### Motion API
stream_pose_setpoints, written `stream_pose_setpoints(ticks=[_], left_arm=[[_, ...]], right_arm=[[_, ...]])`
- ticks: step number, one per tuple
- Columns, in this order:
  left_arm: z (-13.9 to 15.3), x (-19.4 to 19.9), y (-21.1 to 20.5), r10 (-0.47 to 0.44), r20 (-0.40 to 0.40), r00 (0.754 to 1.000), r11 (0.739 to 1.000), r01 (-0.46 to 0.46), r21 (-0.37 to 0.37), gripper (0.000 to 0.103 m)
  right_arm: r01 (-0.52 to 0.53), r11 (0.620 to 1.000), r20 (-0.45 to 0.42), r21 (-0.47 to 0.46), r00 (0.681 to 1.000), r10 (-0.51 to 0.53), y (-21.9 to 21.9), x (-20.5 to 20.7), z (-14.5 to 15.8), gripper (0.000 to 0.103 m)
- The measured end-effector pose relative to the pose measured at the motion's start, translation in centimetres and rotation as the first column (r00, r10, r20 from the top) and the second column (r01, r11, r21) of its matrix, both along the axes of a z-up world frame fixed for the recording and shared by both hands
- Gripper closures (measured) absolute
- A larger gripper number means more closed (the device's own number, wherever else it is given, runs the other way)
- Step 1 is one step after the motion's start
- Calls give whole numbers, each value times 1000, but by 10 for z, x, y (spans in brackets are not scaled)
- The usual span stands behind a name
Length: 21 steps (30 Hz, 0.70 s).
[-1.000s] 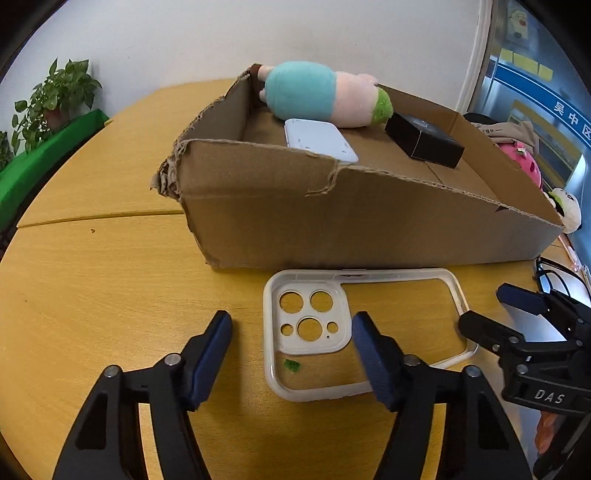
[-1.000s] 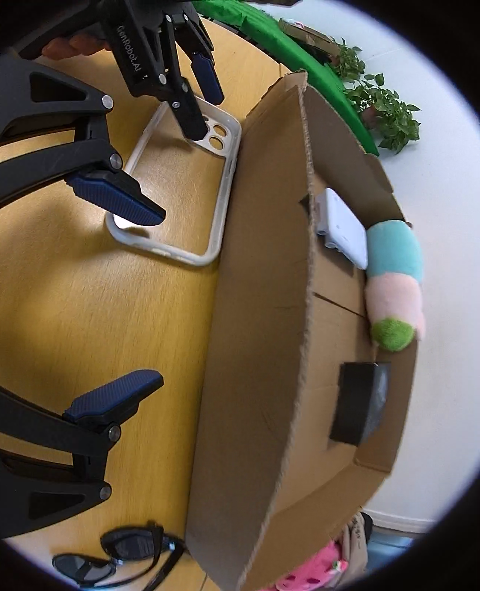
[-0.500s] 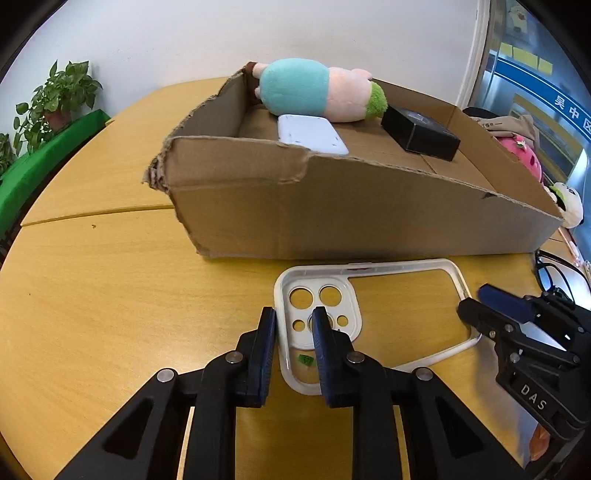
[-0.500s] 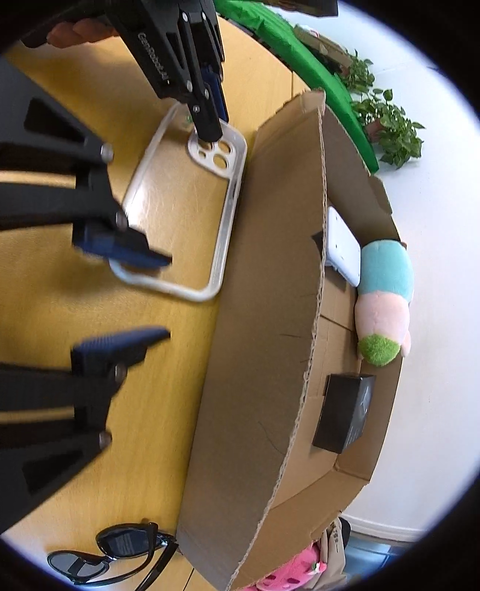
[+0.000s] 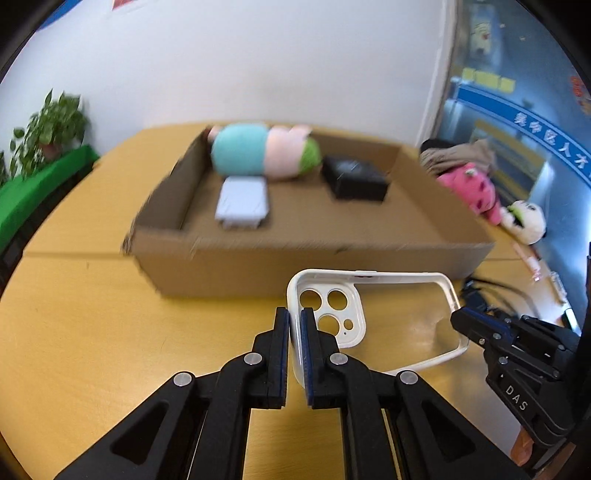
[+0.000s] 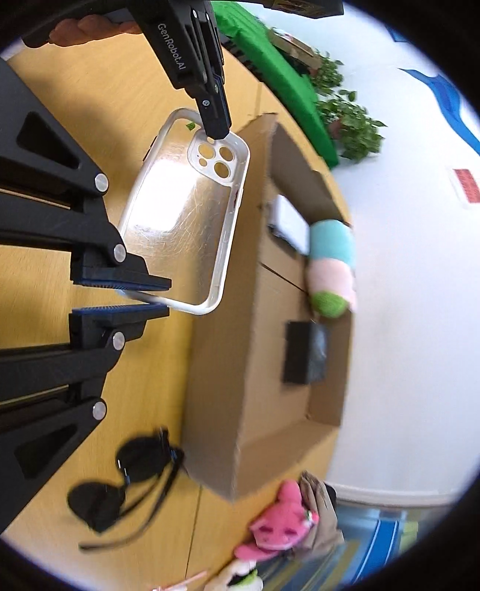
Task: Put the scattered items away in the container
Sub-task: 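Lift the phone case with both grippers and carry it over the box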
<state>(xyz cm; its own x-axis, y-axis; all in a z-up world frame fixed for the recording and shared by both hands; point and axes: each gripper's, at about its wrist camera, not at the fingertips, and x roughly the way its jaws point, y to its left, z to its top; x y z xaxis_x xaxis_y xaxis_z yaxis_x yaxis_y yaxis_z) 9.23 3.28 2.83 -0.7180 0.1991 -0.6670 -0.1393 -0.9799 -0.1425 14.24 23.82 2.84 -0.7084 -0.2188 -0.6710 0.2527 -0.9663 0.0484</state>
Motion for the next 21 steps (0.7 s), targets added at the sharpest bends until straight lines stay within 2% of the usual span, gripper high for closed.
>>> stream_pose_setpoints(ticks=[4,8,14,21], left_arm=[[17,-1,7,-38,-49,998,999,39,11,97],[13,-6,2,-46,-46,998,998,48,44,97],[11,-7,-25,16,-40,999,998,-14,61,98],[44,-20,-54,36,-91,995,999,-33,24,98]], right_arm=[[31,999,-10,-21,999,-31,14,-2,16,97],[46,999,-12,-12,999,-46,13,-5,20,97],[3,999,-11,44,1000,-3,-20,-13,24,97],[-52,999,-35,10,998,53,-51,-31,45,97]])
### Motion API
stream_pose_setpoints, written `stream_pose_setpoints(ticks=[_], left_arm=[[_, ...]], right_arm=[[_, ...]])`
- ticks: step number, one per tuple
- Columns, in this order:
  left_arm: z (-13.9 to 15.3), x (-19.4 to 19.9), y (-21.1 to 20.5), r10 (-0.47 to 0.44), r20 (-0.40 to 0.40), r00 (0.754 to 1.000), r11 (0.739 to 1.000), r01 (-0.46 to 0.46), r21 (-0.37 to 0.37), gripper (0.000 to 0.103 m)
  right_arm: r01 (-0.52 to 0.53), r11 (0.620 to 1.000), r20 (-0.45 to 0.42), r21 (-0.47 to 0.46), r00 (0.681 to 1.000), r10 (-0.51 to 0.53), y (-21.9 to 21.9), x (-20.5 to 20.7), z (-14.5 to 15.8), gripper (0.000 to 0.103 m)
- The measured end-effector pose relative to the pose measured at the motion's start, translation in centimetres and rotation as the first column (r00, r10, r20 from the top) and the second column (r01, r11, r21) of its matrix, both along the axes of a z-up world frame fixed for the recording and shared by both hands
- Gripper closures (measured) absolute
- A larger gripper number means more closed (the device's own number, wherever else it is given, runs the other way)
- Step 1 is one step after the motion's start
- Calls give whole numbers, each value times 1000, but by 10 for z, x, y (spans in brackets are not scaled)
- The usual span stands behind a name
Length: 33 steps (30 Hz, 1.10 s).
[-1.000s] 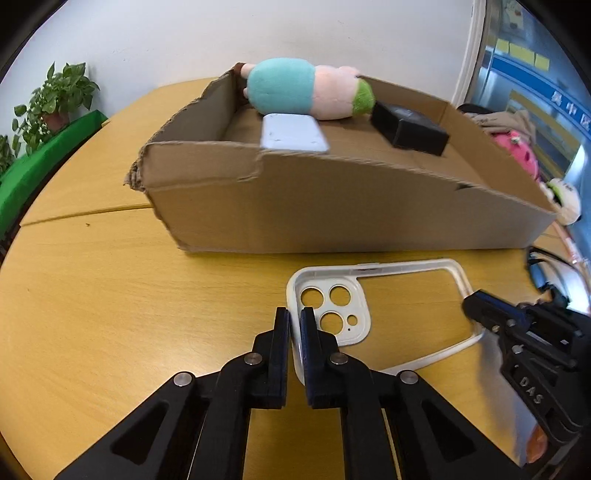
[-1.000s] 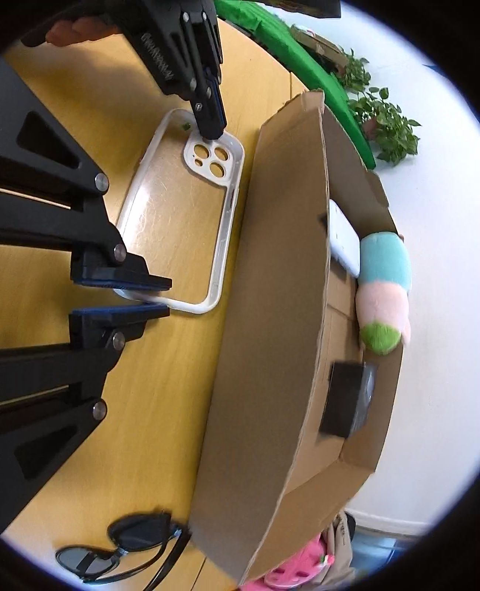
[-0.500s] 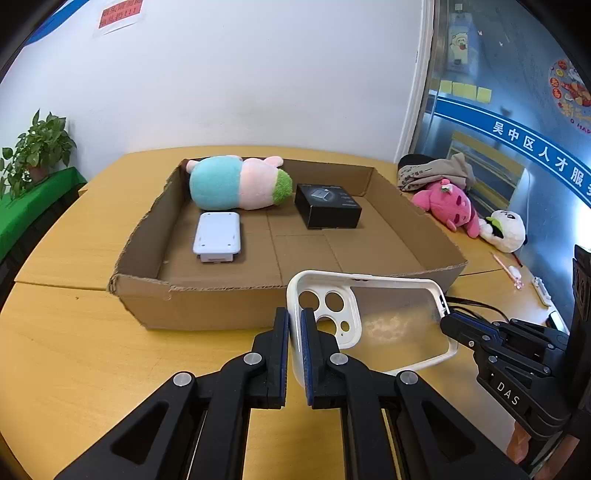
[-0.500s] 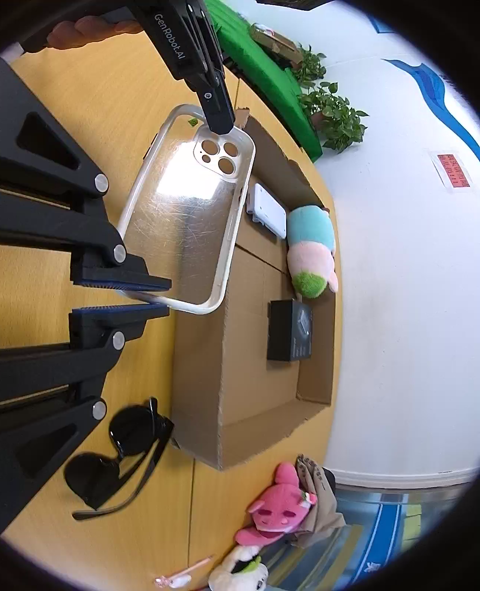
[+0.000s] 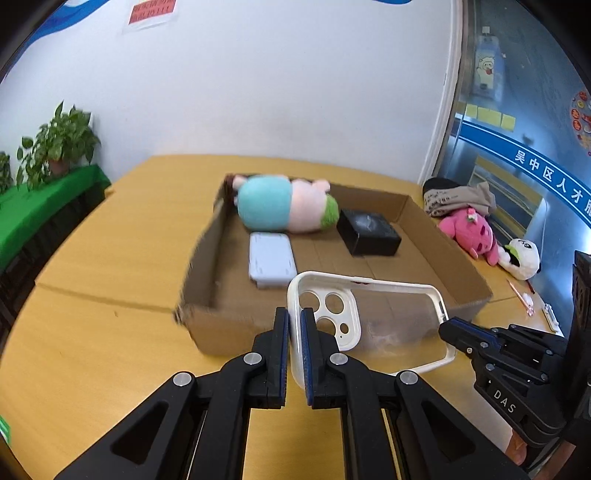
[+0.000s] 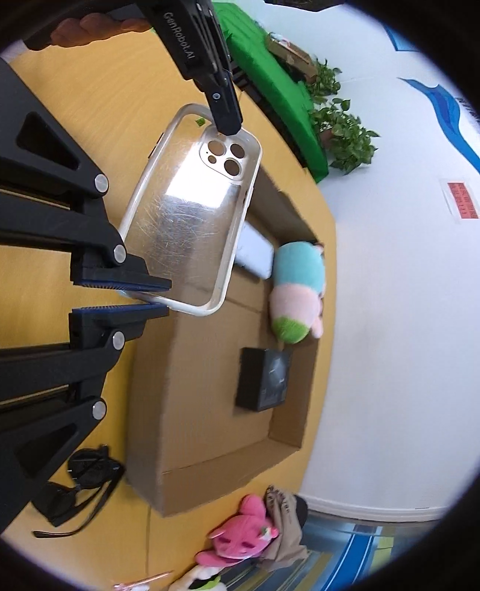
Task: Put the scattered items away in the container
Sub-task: 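Lift the phone case with both grippers and carry it over the box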
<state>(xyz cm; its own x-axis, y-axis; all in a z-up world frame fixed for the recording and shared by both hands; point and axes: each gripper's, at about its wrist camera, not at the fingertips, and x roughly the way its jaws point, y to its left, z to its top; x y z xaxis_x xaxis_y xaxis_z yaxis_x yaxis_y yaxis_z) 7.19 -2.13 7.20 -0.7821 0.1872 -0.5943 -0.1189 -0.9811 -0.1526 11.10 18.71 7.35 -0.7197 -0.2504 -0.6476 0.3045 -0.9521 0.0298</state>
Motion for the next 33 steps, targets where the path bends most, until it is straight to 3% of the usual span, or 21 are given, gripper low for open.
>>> stream_pose_setpoints(ticks=[8,14,19,23,29,33], left_arm=[[12,-41,26,-61,-7,998,997,60,-43,97],[0,-88,55,-52,33,998,997,53,-54,97],[6,-136,61,-64,100,993,998,65,-3,97],[8,-169,67,-86,153,985,996,89,-13,97],[-16,-209,74,-87,275,957,995,99,-31,97],[-39,-229,75,-80,360,930,993,107,-57,97]], right_arm=[[46,997,-6,-66,999,-47,28,-40,16,97],[65,997,32,-31,997,-64,49,-88,8,97],[59,998,92,-19,994,-57,58,-131,6,97],[29,1000,142,-7,989,-28,62,-160,5,97],[4,1000,274,25,962,-11,61,-205,-11,97],[-25,999,377,46,926,6,55,-225,-36,97]])
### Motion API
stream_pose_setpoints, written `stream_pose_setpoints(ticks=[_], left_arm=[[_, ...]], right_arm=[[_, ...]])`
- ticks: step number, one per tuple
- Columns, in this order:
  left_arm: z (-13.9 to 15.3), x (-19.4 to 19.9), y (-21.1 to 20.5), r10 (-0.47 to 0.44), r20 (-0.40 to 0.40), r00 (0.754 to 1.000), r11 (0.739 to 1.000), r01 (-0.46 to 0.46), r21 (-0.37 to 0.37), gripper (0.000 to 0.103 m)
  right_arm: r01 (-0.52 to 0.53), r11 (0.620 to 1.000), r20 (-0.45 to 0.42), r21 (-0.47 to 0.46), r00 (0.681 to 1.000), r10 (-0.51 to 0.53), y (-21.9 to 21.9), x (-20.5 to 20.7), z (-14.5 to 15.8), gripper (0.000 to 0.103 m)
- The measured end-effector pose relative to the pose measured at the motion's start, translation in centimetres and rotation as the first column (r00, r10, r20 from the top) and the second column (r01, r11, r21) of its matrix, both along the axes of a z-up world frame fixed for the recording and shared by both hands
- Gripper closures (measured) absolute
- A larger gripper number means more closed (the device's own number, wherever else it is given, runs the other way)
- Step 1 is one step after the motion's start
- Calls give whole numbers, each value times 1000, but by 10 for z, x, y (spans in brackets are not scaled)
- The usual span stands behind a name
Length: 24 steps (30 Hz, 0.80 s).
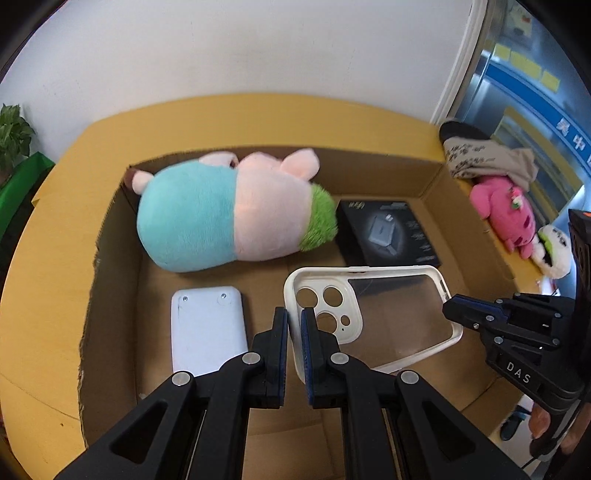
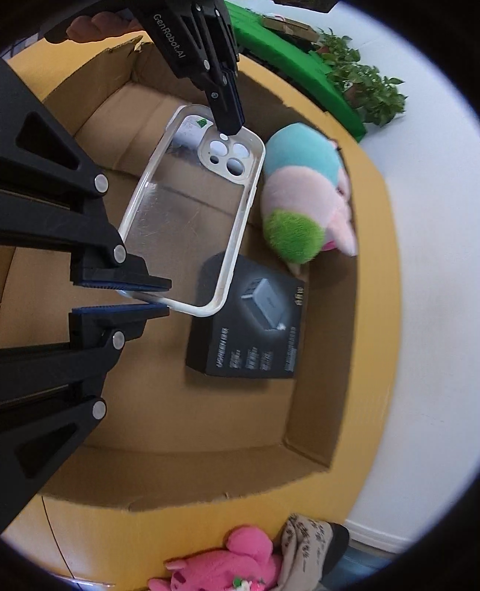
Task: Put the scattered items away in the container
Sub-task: 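Lift the phone case with both grippers and carry it over the box, then open both grippers to drop the phone case into the box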
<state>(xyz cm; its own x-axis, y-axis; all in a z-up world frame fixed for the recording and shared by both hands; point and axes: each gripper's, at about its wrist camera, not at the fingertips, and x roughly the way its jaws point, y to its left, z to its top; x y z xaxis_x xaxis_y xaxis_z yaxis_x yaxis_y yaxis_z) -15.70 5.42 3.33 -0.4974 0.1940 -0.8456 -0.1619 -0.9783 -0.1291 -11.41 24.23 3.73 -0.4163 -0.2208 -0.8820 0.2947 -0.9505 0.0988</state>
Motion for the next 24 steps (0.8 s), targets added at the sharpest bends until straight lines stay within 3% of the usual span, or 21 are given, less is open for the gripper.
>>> stream_pose_setpoints(ticks=[4,10,14,17,19,21,24], left_arm=[[-28,-15,-1,0,110,994,1000,1,-12,97],[-62,-22,3,-12,221,975,999,20,-35,96],[-64,-23,0,-18,239,971,1000,23,-20,96],[-63,-18,-3,-17,237,971,1000,19,-5,96],[-58,-13,-8,-5,219,976,1000,4,8,87],[-46,-5,-12,-8,189,982,999,1,35,57],[-9,19,-17,-22,58,998,1000,21,19,40]], right_arm=[[-11,1000,92,0,996,11,0,-15,-22,97],[-43,996,172,75,985,29,-9,-27,-42,97],[-52,993,199,110,980,29,-14,-27,-52,97],[-44,997,208,70,978,28,-11,-23,-50,89],[-37,998,187,49,982,27,-8,-17,-44,71],[-13,1000,141,7,990,12,-1,-7,-32,53],[-8,992,20,-123,1000,11,14,30,0,45]])
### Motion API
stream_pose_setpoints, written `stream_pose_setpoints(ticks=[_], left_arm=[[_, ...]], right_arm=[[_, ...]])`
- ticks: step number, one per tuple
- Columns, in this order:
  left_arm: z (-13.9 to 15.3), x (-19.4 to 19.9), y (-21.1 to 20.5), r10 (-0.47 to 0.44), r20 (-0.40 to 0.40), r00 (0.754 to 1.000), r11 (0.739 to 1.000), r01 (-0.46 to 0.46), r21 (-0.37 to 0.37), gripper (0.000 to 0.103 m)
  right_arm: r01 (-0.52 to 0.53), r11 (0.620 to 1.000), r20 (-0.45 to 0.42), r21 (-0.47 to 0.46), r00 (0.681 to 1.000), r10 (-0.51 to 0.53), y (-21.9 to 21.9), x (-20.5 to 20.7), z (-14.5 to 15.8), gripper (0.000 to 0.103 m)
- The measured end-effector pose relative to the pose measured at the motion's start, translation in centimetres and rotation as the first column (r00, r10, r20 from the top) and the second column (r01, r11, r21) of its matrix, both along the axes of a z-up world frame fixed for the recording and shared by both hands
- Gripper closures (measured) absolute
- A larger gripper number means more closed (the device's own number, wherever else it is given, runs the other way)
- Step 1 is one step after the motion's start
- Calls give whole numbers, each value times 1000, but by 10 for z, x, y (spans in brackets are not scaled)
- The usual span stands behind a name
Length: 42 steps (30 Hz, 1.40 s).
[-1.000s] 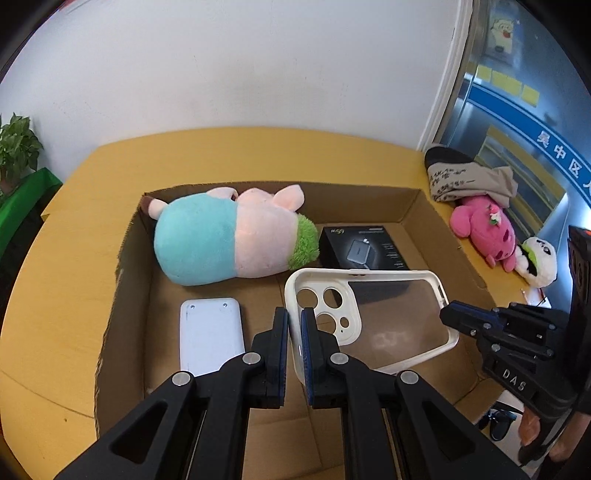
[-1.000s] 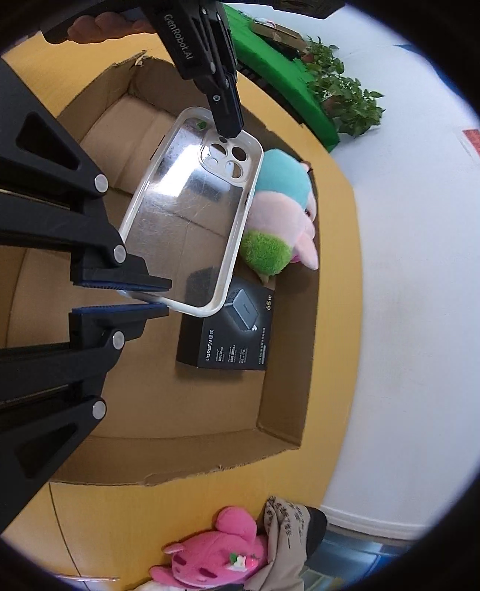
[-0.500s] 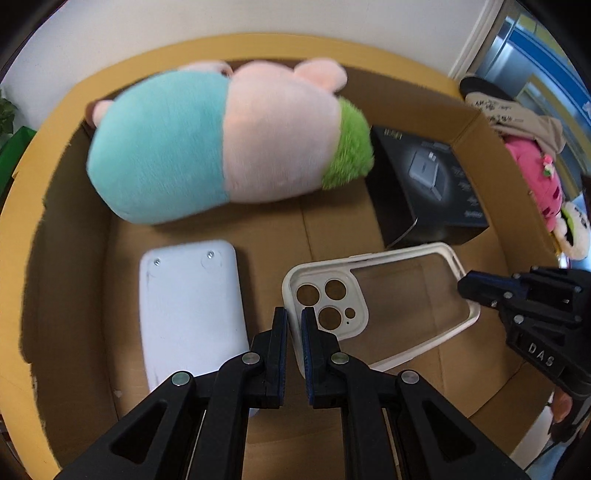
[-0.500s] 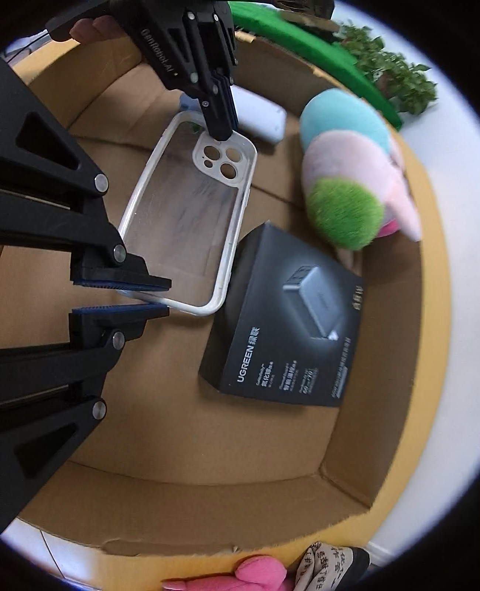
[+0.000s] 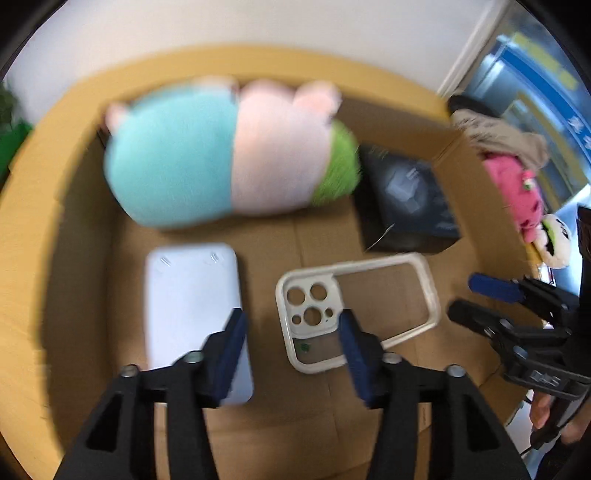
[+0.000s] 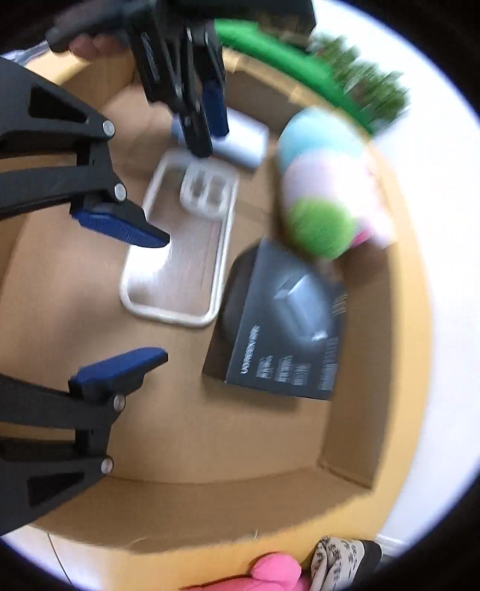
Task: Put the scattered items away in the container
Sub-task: 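Open both grippers to drop the phone case into the box, then withdraw both grippers and move toward the black sunglasses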
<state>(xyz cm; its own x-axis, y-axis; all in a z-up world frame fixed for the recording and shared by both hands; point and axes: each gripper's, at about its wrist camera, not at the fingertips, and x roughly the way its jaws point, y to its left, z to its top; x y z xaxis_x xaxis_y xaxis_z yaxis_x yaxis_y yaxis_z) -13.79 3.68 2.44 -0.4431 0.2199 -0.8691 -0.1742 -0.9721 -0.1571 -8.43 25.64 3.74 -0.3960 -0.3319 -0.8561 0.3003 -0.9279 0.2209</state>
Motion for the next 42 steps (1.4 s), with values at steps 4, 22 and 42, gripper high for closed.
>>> stream_pose_setpoints(ticks=[4,22,42], left_arm=[[58,72,2,6,-310,951,995,-35,-90,16],[58,240,29,125,-535,836,990,-137,18,0],[59,254,28,126,-511,851,988,-154,-14,0]], right_arm=[[37,999,-254,-1,966,-36,11,82,44,22],[187,982,-464,36,873,-149,16,216,53,22],[156,986,-497,50,861,-111,0,233,62,22]])
